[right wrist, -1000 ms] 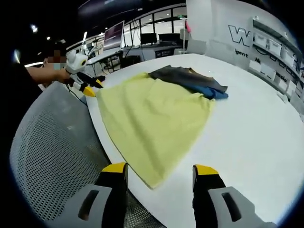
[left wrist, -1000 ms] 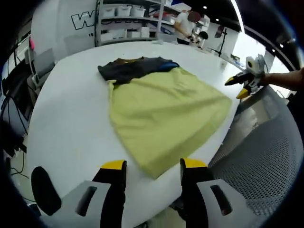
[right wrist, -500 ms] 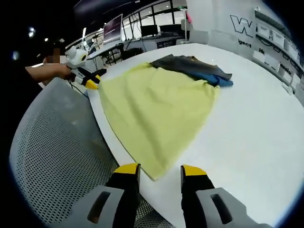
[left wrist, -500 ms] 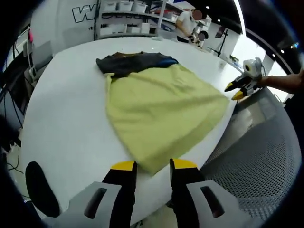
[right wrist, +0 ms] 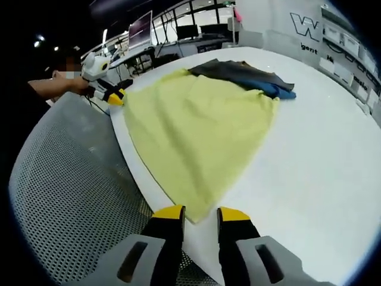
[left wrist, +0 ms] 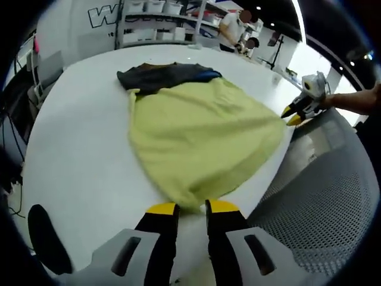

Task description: Fold the garment on the visible template until the final outline fits inside the template.

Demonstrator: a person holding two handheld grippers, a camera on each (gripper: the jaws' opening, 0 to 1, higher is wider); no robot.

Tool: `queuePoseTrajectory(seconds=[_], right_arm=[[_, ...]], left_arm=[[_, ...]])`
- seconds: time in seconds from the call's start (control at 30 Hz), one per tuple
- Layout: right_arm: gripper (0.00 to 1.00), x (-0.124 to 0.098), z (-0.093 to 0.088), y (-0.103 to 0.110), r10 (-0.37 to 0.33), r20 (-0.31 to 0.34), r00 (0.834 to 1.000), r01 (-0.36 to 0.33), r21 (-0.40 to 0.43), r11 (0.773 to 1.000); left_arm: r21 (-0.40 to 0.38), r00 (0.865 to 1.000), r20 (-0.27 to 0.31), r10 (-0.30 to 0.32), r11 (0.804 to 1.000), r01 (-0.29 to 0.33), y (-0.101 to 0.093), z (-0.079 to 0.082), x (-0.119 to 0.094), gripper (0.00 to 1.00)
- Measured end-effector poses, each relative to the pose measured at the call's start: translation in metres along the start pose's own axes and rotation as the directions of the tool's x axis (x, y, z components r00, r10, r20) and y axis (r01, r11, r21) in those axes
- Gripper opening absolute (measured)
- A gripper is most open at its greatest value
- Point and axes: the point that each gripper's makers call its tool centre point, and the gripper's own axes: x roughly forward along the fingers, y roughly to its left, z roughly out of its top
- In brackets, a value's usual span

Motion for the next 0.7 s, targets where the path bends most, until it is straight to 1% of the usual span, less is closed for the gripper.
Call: queuePoseTrajectory(seconds=[0.07, 0.23, 0.37, 0.5, 0.6, 0.7], right_arm=[[0.14, 0.001, 0.0009, 0.0001, -0.001, -0.001, 1.0, 0.001, 0.0, 1.0], [0.1, 0.0031, 0.0018, 0.0027, -0.01, -0.011, 1.0, 0.009, -0.032, 0.999], [0.01, 0.0041, 0.0015, -0.002, -0.032, -0.02, 0.999, 0.031, -0.061, 0.998], [0.0, 0.0036, 0.0015, -0.002, -0.029, -0.01, 1.0, 0.028, -0.048, 0.998], [0.0, 0.0031, 0.0015, -0.0012, -0.022, -0.009, 1.0, 0.022, -0.023, 0.999], [0.0, 0.0026, 0.0013, -0.0017, -0.026, -0.01, 1.0, 0.025, -0.023, 0.999]], left_arm=[[0.004, 1.0, -0.001, -0.004, 1.0, 0.004, -0.0022, 0.0015, 0.001, 0.17], [0.006, 1.0, 0.003, -0.009, 1.0, 0.009, -0.0038, 0.0043, 0.003, 0.13], [-0.001, 1.0, 0.006, -0.011, 1.0, 0.011, -0.0051, 0.0037, 0.0039, 0.1], [-0.009, 1.0, 0.005, -0.004, 1.0, 0.004, -0.0048, 0.0024, 0.0015, 0.07], [-0.004, 1.0, 0.006, 0.001, 1.0, -0.001, -0.0059, 0.0026, -0.0014, 0.06], [-0.008, 1.0, 0.015, 0.009, 1.0, -0.008, -0.0055, 0.0045, -0.0038, 0.06]])
